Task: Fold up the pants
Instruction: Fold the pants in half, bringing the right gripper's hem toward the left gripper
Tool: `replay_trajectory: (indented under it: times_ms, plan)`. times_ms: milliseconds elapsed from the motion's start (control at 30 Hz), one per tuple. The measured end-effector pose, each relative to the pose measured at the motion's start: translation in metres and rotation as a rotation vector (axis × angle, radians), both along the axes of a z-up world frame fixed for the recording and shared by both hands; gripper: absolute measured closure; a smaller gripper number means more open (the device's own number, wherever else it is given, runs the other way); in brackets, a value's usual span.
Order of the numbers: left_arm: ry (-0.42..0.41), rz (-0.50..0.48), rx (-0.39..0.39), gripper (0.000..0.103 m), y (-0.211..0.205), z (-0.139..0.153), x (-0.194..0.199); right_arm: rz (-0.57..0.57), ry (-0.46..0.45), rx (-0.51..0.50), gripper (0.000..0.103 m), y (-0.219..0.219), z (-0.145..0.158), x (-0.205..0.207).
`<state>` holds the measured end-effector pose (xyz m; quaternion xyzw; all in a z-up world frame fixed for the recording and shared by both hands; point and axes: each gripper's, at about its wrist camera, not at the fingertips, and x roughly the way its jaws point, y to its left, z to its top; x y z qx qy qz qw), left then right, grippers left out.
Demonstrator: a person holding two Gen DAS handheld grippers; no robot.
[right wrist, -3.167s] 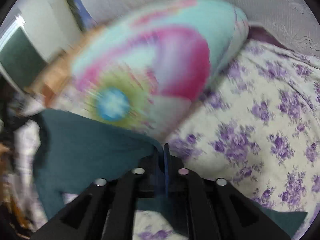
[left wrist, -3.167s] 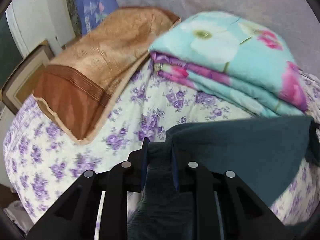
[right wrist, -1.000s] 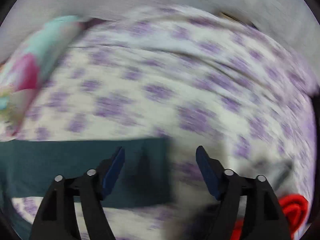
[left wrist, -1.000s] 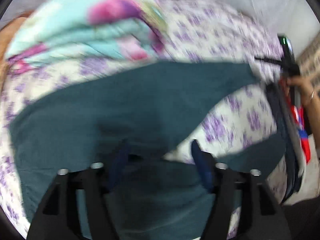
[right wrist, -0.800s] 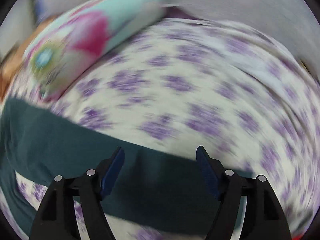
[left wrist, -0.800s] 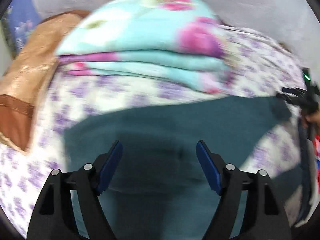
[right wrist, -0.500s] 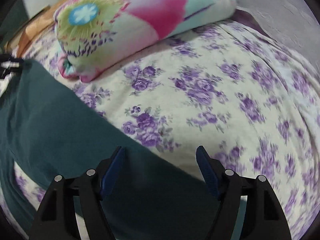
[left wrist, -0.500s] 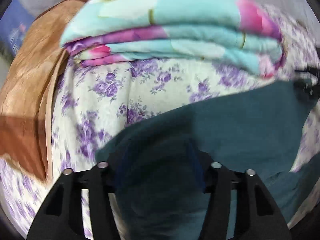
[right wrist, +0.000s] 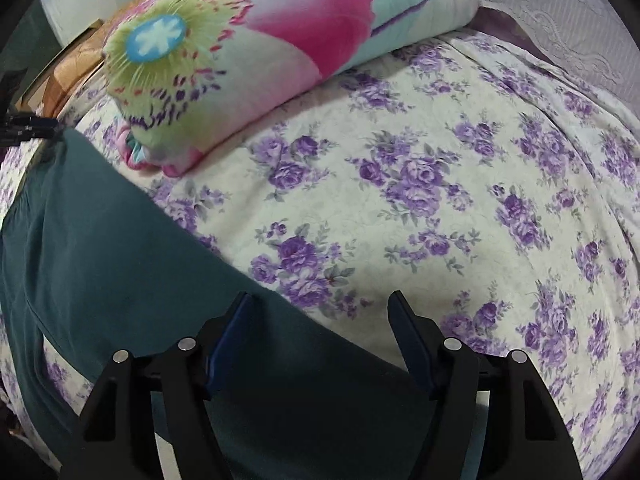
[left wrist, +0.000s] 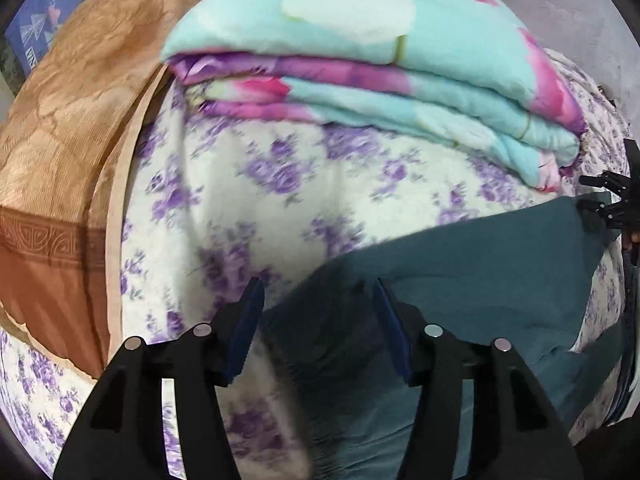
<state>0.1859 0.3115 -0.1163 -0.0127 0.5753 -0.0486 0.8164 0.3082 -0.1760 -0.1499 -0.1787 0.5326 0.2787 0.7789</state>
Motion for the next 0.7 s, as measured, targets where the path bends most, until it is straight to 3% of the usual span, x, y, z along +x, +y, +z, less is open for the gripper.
replay_trajectory:
  times_ms: [167,300,333,367,400,433,567,700]
  plan:
    - [0.063,-0.091,0.121,0.054,-0.017,-0.033,0.001,0.008,0.009,-0.023,0.033,0.001,-0.010,0.006]
    - [0.024,-0.094,0.110,0.081,-0.025,-0.033,0.002,0.017,0.007,-0.045,0.032,0.015,-0.020,0.002]
    - [0.020,-0.105,0.128,0.082,-0.028,-0.030,0.001,0.024,0.008,-0.045,0.036,0.017,-0.020,0.003]
    - [0.014,-0.123,0.155,0.082,-0.032,-0.027,0.002,0.040,0.018,-0.032,0.052,0.019,-0.018,0.002]
    - [0.005,-0.133,0.173,0.082,-0.034,-0.021,0.005,0.047,0.041,-0.002,0.088,0.019,-0.014,0.003]
    - [-0.004,-0.130,0.175,0.083,-0.041,-0.014,0.007,0.041,0.075,0.027,0.099,0.017,-0.010,0.004]
    - [-0.095,-0.115,0.133,0.083,-0.043,0.031,-0.013,0.009,0.080,0.166,0.101,-0.004,0.034,-0.007]
    - [-0.171,-0.129,0.068,0.082,-0.046,0.082,-0.061,0.031,0.095,0.298,0.101,-0.037,0.081,-0.055]
